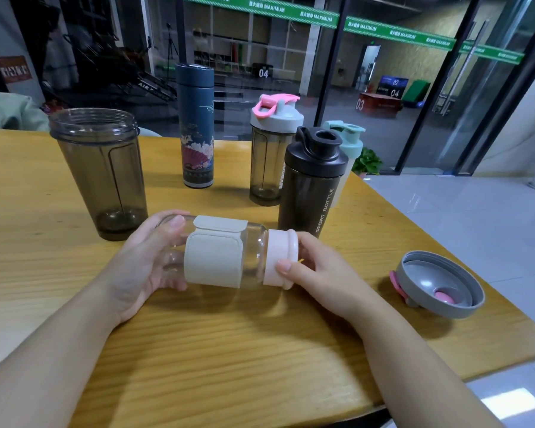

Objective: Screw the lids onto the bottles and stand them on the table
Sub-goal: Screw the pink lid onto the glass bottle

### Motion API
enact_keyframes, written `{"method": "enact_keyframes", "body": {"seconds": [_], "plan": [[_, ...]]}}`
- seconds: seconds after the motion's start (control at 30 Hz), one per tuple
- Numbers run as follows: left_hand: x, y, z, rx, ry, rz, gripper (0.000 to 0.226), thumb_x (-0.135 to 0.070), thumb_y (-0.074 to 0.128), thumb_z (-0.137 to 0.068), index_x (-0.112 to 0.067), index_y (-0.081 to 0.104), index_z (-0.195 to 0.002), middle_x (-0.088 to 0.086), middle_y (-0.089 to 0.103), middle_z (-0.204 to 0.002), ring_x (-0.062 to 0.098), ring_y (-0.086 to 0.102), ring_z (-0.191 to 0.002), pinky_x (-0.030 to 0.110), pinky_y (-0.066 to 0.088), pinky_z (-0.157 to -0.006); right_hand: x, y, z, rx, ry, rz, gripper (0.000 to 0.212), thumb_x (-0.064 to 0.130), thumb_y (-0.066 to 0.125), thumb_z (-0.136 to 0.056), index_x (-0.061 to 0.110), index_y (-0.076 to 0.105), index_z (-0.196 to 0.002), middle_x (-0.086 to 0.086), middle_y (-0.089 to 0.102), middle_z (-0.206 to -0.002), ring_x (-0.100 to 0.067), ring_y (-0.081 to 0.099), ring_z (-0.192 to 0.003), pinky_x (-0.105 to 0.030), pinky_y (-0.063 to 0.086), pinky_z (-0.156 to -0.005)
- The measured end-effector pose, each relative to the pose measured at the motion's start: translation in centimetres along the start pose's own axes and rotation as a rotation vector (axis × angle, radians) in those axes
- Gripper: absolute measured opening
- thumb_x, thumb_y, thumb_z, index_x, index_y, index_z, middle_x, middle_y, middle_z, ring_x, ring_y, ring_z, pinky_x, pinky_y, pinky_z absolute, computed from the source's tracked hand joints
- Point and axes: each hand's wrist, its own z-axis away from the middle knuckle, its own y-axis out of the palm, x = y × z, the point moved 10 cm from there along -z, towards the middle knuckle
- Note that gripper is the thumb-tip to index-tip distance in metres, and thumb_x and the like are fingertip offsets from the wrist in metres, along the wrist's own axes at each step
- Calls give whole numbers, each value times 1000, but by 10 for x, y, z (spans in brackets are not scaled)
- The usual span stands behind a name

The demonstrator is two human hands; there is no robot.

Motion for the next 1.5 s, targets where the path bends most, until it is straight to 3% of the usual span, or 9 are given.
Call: {"method": "enact_keyframes", "body": {"seconds": [0.13, 0.27, 0.47, 0.67, 0.8, 0.97, 1.07, 1.2, 1.5], "plan": [[-3, 1, 2, -45, 40, -21, 82, -72, 77, -40, -32, 59, -109, 13, 65, -112, 26, 65, -69, 34, 48, -45, 2, -2, -1, -36, -6, -29, 53, 65, 54, -63, 33, 59, -105, 3, 70, -98, -17, 64, -93, -43, 51, -87], [-6, 1, 4, -61, 62, -16, 81, -69, 78, -43, -32, 57, -112, 14, 65, -111, 29, 66, -75, 35, 51, -47, 5, -5, -1, -57, -13, -63, 58, 65, 52, -59, 30, 61, -104, 5, 70, -92, -4, 64, -84, -25, 49, -76], [-7, -1, 4, -49, 91, 10, 86, -71, 78, -41, -30, 57, -113, 12, 63, -103, 20, 67, -67, 34, 49, -45, 4, -2, 0, -78, -36, -129, 55, 61, 57, -63, 29, 61, -108, -3, 71, -100, -20, 65, -94, -43, 51, -88], [-5, -1, 8, -66, 88, 86, 49, -52, 62, -69, -29, 55, -111, 13, 62, -109, 19, 65, -69, 35, 50, -47, 17, 2, 3, -109, -82, -203, 55, 63, 54, -65, 38, 53, -114, 14, 62, -92, 7, 56, -71, -10, 41, -60], [-3, 10, 13, -97, 78, 154, 35, -47, 50, -79, -28, 54, -108, 11, 63, -109, 23, 66, -75, 33, 51, -49, 27, -1, 3, -191, -151, -291, 67, 54, 65, -64, 30, 49, -124, 10, 60, -110, -2, 60, -92, -16, 48, -68], [-4, 25, 20, -50, 85, 94, 56, -63, 51, -75, -28, 50, -119, 13, 62, -119, 29, 69, -89, 39, 56, -57, 32, -20, 20, -410, -216, -457, 64, 49, 76, -61, 28, 57, -118, -9, 60, -120, -31, 60, -111, -52, 52, -89], [-6, 37, 24, -4, 125, -76, 88, -87, 61, -46, -39, 49, -119, 0, 62, -121, 22, 69, -95, 42, 57, -71, 33, -32, 34, -560, -222, -541, 76, 49, 78, -57, 16, 56, -122, -12, 62, -122, -32, 59, -114, -52, 49, -95], [-8, 51, 27, 43, 189, -217, 91, -97, 44, -45, -47, 45, -121, -6, 64, -117, 20, 68, -98, 35, 54, -80, 41, -58, 52, -714, -250, -619, 64, 49, 71, -55, 29, 56, -114, -1, 64, -118, -20, 61, -112, -38, 51, -93], [-6, 36, 21, -122, 199, -389, 27, -50, 40, -93, -46, 45, -119, -5, 63, -116, 12, 63, -101, 34, 50, -87, 67, -126, 64, -848, -306, -461, 69, 54, 69, -56, 33, 47, -118, 7, 58, -119, -3, 60, -103, -21, 52, -79]]}}
